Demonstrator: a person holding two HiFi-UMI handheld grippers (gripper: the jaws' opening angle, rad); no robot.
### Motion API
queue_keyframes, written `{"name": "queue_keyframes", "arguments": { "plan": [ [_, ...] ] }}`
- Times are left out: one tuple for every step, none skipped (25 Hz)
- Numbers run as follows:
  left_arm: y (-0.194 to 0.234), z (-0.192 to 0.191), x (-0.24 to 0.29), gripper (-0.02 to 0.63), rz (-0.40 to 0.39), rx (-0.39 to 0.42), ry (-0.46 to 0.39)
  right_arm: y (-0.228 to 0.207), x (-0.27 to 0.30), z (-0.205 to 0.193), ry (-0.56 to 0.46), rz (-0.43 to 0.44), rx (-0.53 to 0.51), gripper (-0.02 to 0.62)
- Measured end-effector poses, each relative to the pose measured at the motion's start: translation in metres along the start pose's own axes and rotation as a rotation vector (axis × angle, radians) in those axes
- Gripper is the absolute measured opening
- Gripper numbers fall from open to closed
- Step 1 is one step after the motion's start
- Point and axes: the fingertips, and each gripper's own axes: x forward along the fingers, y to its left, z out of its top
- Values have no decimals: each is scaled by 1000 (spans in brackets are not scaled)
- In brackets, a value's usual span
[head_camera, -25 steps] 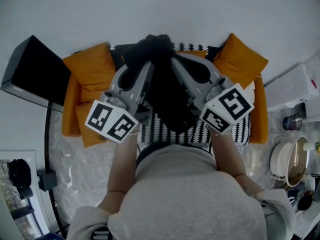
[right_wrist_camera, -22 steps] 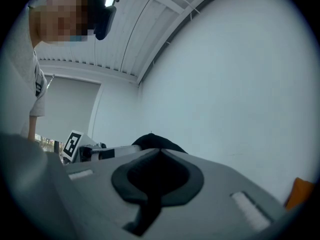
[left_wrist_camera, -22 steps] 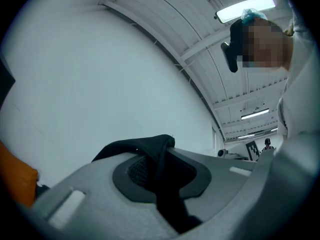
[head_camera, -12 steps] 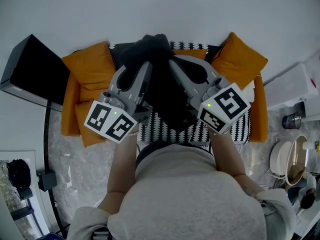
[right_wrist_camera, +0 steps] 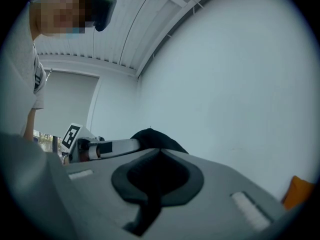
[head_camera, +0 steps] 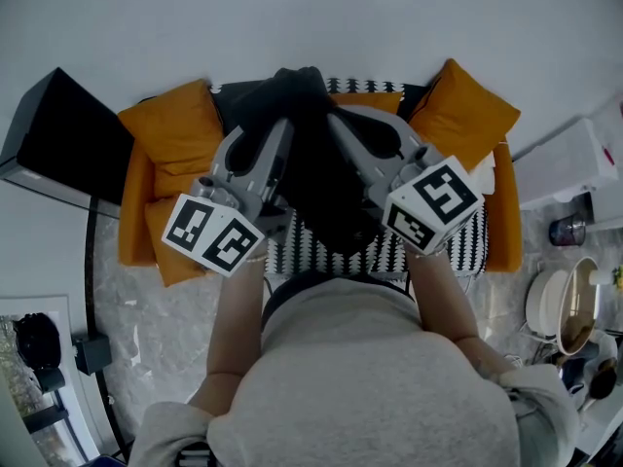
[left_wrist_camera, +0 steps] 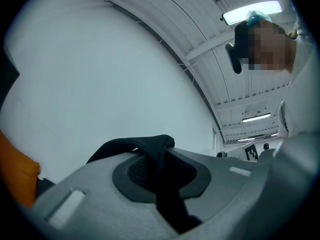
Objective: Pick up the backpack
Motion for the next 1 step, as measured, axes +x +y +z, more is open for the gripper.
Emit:
{"name": "queue_keyframes", "arguments": {
  "plan": [
    [0, -2, 0, 55, -1, -1, 3, -1, 0, -1, 3, -2, -1, 3]
  ]
}}
